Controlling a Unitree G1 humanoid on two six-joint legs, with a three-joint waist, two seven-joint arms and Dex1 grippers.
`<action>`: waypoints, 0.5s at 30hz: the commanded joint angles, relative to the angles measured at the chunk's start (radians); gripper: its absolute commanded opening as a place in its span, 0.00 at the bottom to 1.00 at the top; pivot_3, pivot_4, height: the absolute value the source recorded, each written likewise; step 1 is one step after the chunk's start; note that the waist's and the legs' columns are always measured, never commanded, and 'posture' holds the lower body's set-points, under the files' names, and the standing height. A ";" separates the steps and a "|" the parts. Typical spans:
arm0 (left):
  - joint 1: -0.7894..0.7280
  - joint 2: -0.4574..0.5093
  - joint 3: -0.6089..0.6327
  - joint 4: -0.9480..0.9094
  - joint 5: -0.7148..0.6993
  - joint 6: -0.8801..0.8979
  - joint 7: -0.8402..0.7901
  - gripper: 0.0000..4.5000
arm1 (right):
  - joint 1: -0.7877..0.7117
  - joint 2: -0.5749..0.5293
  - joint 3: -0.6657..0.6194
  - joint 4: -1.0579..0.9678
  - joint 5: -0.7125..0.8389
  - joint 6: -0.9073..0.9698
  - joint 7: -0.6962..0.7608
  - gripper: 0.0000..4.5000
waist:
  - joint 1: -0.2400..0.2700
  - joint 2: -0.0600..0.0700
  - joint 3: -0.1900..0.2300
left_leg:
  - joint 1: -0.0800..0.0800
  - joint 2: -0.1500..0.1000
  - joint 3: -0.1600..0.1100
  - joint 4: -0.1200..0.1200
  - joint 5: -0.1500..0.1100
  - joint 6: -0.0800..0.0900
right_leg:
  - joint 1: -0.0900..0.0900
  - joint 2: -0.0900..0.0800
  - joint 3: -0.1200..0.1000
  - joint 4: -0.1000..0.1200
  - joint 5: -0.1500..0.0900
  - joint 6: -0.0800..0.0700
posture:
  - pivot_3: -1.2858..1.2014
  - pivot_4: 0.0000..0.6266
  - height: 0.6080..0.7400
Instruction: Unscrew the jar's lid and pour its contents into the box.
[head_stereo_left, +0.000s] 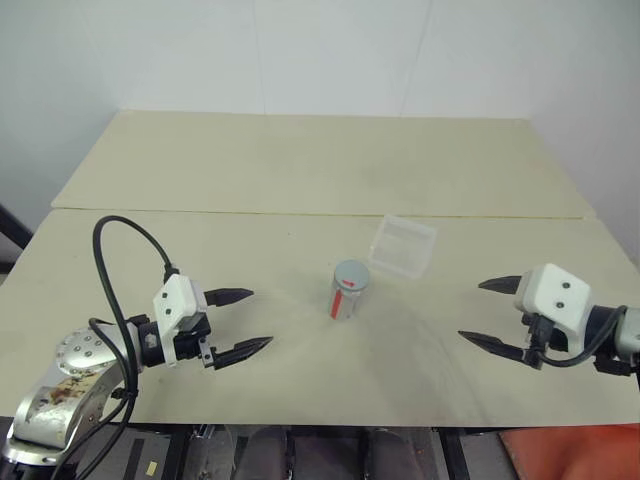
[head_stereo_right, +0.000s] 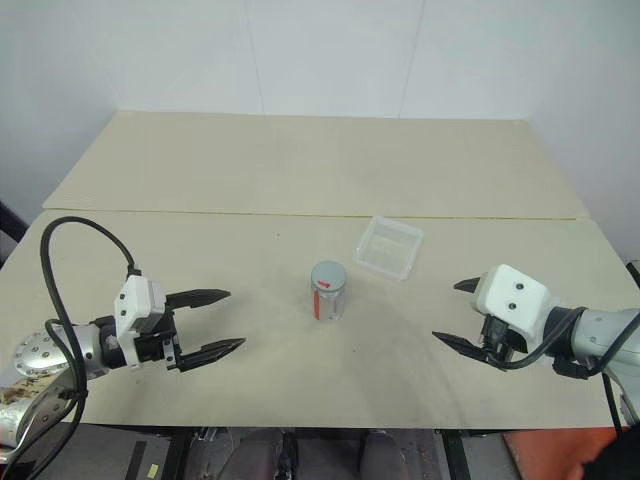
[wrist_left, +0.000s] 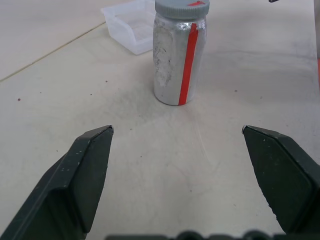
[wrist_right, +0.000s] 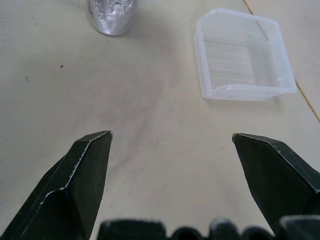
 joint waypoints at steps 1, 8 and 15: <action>-0.026 -0.009 0.003 -0.020 0.006 -0.017 0.021 1.00 | -0.018 0.000 -0.027 -0.015 -0.005 -0.004 -0.012 0.99 | 0.000 0.000 0.000 | 0.000 0.000 0.000 0.000 0.000 0.000 | 0.000 0.000 0.000 0.000 0.000 0.000 | 0.52 0.24 1.00; -0.018 -0.045 -0.032 -0.034 0.001 -0.015 0.043 1.00 | -0.032 0.000 -0.011 -0.010 -0.007 -0.003 -0.022 0.99 | 0.000 0.000 0.000 | 0.000 0.000 0.000 0.000 0.000 0.000 | 0.000 0.000 0.000 0.000 0.000 0.000 | 0.52 0.24 1.00; -0.007 -0.156 -0.087 0.004 0.104 -0.157 0.109 1.00 | -0.024 0.018 0.006 -0.024 -0.012 0.000 -0.040 0.99 | 0.001 0.000 0.000 | 0.000 0.000 0.000 0.000 0.000 0.000 | 0.000 0.000 0.000 0.000 0.000 0.000 | 0.52 0.24 1.00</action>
